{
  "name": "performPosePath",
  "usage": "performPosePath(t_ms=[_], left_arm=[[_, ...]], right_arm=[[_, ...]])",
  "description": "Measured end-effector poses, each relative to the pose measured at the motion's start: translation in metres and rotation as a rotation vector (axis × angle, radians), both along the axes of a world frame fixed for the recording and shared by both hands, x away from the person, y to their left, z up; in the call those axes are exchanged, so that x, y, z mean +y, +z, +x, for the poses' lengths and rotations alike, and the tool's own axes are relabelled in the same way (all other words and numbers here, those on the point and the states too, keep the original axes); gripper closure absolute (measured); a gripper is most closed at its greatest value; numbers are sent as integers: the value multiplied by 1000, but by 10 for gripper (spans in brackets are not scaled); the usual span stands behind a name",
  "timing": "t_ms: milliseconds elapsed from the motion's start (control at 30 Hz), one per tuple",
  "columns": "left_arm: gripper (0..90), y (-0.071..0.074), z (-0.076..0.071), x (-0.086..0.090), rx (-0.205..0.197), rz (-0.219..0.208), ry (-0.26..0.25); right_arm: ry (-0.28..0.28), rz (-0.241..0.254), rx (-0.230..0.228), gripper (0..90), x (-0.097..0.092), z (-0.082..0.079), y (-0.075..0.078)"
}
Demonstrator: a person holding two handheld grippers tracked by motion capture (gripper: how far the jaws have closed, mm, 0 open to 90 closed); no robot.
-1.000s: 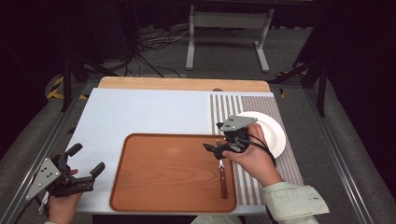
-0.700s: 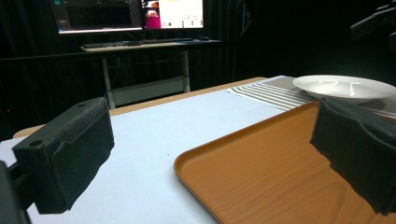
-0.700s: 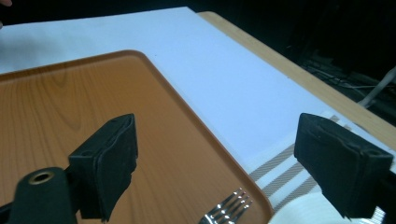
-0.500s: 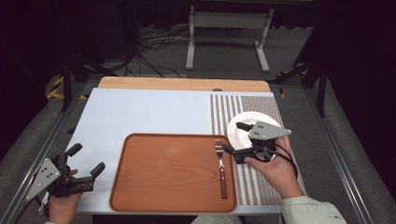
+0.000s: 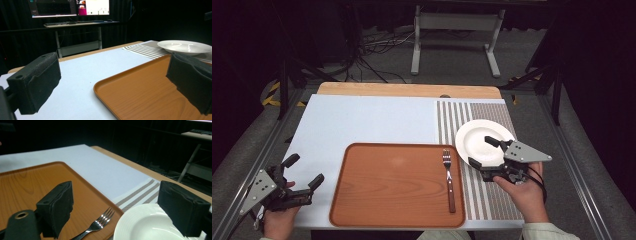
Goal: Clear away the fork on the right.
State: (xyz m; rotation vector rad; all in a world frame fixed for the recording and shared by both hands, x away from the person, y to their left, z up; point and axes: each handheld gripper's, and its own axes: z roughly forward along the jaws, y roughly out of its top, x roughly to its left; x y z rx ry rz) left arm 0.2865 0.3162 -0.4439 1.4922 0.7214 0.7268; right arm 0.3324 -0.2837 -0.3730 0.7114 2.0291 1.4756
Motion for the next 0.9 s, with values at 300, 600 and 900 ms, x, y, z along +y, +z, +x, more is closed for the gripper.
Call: performPosePath(t_ms=[300,600,900], left_arm=[[2,0,0,0,-3,-8,2],[2,1,0,0,-5,-12,-5],[2,0,0,1,-1,-16,-7]], right_arm=[[-46,15,3,125,-25,-10,-34],[-34,37,16,126,-34,-15,-61],[-39,85,22,125,-39,-17,-71]])
